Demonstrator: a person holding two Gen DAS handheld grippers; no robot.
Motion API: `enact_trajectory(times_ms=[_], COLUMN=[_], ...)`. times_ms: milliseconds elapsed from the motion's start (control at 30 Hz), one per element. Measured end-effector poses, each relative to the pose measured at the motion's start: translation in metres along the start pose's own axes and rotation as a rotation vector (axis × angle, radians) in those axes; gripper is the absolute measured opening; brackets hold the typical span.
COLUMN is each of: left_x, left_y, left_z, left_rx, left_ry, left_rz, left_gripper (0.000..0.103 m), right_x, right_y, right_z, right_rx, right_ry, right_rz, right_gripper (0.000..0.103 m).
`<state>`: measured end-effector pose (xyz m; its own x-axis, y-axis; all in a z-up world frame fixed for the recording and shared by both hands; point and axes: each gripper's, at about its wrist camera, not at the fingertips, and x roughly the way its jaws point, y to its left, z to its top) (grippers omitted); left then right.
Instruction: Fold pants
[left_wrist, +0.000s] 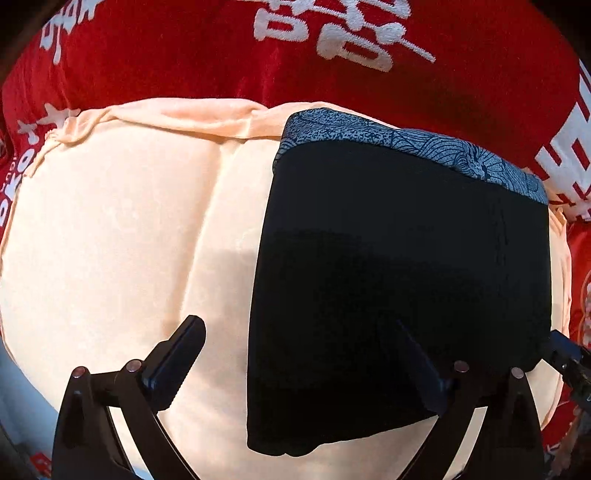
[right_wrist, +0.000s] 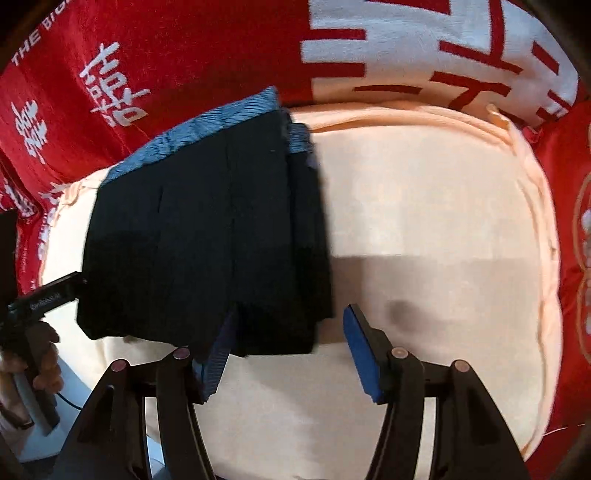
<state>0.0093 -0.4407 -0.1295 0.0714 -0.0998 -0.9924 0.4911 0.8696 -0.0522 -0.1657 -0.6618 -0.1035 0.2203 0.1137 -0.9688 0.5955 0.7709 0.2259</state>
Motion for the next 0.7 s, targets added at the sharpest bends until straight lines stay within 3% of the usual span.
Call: enact_trajectory(times_ms=[267, 467, 700], left_x=[0.001, -0.003, -0.009], left_y=[-0.001, 0.01, 0.023], left_z=[0.004, 0.012, 0.033], left_rx=[0.031, 0.02, 0.035], left_ry=[0.008, 0.005, -0.02], left_rz=[0.004, -0.01, -0.031], left_gripper=[0.101, 0.101, 0.101], right_x=[-0.002, -0.005, 0.006], right_y=[-0.023, -0.029, -0.041], right_z=[0.002, 0.009, 0.026], right_rx=[0.112, 0.12, 0.146], right_ry=[0.004, -0.032, 0.0], right_rz=[0.064, 0.138, 0.257], right_gripper=[0.064, 0.064, 0.066])
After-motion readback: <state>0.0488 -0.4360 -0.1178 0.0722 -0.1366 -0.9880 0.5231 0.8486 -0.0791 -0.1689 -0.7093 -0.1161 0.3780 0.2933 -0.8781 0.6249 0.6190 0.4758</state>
